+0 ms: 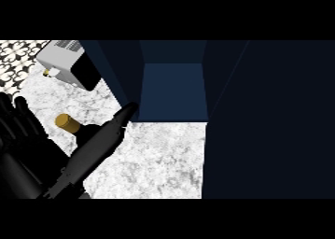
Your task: Pick up the wine, place it into the cabinet and close the cabinet
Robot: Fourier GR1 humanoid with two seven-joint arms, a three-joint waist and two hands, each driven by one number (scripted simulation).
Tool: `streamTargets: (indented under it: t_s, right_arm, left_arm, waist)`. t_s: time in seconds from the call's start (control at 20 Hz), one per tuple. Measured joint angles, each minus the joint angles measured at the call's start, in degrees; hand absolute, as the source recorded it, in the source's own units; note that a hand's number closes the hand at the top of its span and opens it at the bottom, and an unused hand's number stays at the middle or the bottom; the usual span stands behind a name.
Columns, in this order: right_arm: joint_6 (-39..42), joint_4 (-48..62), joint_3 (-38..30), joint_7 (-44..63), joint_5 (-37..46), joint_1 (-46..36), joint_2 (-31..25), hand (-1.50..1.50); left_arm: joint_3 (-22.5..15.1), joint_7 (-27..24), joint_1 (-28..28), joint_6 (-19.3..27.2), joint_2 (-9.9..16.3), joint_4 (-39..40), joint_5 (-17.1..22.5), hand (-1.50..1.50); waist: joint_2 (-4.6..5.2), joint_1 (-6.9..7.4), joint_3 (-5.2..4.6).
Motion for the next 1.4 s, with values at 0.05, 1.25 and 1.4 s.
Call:
streamTargets:
  t_s: [0.05, 1.25, 1.4]
  right_arm:
    - [0.2, 0.0, -0.2, 0.1, 0.0, -0.3, -0.2, -1.50]
    - [-0.8, -0.4, 0.1, 4.3, 1.2, -4.4, 0.6, -1.50]
    - [-0.4, -0.4, -0.2, 4.2, 1.2, -4.3, 0.5, -1.50]
  left_arm:
    - [0.8, -0.2, 0.2, 0.0, 0.3, -0.3, 1.2, -1.50]
    - [-3.8, -22.4, 14.9, 20.3, 15.1, 7.8, 34.4, -1.50]
    - [-4.2, -24.8, 15.0, 22.6, 17.3, 9.0, 38.8, -1.50]
  waist:
    - [0.02, -0.04, 0.00]
    - [0.14, -0.33, -0.13]
    - [0.14, -0.42, -0.15]
